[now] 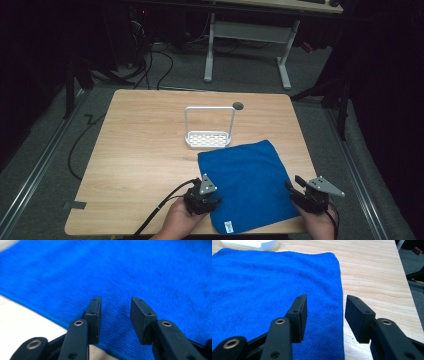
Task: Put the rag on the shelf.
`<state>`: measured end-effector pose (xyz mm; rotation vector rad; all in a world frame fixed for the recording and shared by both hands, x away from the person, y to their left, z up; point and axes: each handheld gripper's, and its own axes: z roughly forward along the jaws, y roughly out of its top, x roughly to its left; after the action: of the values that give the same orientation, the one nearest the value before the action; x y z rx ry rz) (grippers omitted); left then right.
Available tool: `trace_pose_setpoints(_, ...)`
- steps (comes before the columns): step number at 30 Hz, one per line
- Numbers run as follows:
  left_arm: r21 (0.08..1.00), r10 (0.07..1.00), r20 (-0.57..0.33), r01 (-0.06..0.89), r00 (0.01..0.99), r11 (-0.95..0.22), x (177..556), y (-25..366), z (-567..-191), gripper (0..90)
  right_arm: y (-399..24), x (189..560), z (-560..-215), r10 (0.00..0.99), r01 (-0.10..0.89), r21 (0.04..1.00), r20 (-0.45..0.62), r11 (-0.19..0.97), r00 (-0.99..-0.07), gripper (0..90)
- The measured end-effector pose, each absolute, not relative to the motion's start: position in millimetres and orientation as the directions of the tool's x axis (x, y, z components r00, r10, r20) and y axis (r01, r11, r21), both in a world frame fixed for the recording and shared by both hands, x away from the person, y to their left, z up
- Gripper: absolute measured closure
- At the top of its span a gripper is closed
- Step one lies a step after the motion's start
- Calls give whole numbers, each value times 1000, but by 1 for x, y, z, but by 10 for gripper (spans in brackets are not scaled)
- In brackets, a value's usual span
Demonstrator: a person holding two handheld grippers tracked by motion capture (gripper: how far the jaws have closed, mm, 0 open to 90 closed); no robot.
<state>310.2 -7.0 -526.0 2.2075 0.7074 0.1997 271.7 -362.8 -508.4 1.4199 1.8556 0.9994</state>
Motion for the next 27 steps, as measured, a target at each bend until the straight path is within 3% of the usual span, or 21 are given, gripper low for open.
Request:
trace_pose_setpoints(13,724,556,-50,413,830,-552,305,14,-526,618,-361,271,-507,964,517,842,-14,154,-265,529)
trace_pose_setpoints(20,712,610,-71,468,790,-524,306,48,-525,622,-353,280,-506,956,513,842,-8,165,-293,531)
trace_pose_setpoints(27,712,681,-91,525,727,-466,308,80,-526,628,-334,288,-508,934,525,832,25,178,-356,600)
